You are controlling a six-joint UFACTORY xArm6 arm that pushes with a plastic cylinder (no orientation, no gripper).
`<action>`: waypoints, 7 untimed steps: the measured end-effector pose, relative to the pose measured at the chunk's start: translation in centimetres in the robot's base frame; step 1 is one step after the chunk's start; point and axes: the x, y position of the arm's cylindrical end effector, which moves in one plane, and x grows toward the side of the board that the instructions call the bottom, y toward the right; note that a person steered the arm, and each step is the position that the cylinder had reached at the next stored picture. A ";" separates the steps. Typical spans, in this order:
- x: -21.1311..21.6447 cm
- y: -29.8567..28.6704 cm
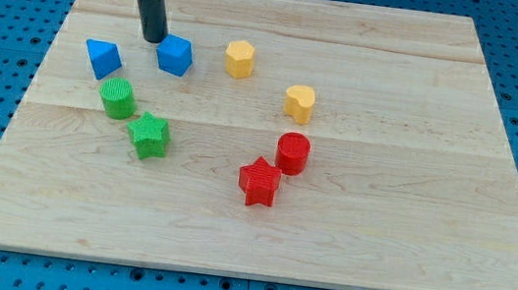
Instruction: Push the green star close to the red star
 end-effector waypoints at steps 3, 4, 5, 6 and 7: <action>6.0 -12.3; 10.9 -11.1; 10.9 -11.1; 11.0 -11.0; 11.0 -11.0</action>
